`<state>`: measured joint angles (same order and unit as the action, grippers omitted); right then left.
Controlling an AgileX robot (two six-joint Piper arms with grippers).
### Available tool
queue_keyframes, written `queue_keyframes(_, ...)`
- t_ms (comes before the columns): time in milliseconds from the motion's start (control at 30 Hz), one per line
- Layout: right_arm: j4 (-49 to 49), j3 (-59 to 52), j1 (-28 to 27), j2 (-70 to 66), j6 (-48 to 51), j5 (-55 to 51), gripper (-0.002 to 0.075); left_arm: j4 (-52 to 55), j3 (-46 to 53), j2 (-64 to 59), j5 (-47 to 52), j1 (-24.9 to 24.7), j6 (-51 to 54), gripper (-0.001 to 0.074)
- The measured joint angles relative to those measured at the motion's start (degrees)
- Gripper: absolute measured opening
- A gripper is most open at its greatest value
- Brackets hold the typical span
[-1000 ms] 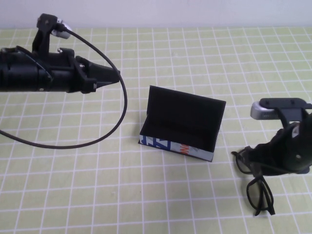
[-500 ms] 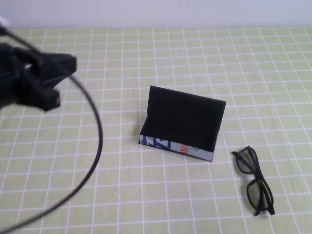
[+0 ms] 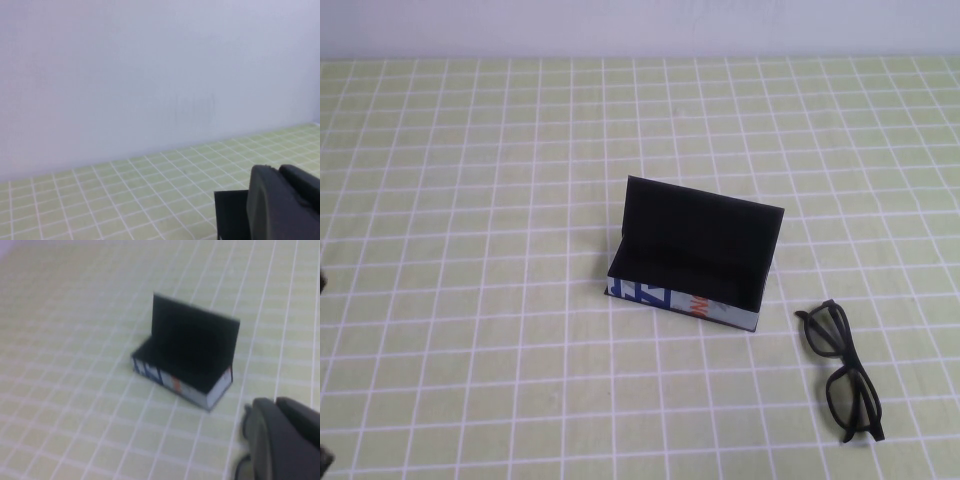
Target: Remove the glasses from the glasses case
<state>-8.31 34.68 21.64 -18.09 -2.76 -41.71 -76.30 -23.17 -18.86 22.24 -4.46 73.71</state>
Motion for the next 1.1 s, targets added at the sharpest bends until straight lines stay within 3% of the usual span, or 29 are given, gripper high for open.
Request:
queue_keyframes(300,-0.61,-14.72,0.00,1.62,3.60,35.07,-0.0018,-0.24,14.26,13.36,-6.98,0.00,0.33,-0.0004)
queue_keyframes(433,-0.61,-18.76,0.00,-0.96,4.19,44.69,-0.0018,-0.24,21.48,13.97,-10.72,0.00,0.33,-0.0004)
queue_keyframes(633,-0.61,-19.74,0.00,-3.99,4.48,48.54,-0.0018,-0.78,24.56,13.97,-16.97,0.00,0.33,-0.0004)
queue_keyframes(1100,-0.61,-19.74,0.00,-4.32,4.57,48.63,-0.0018,-1.28,24.65,13.97,-17.56,0.00,0.33,-0.0004)
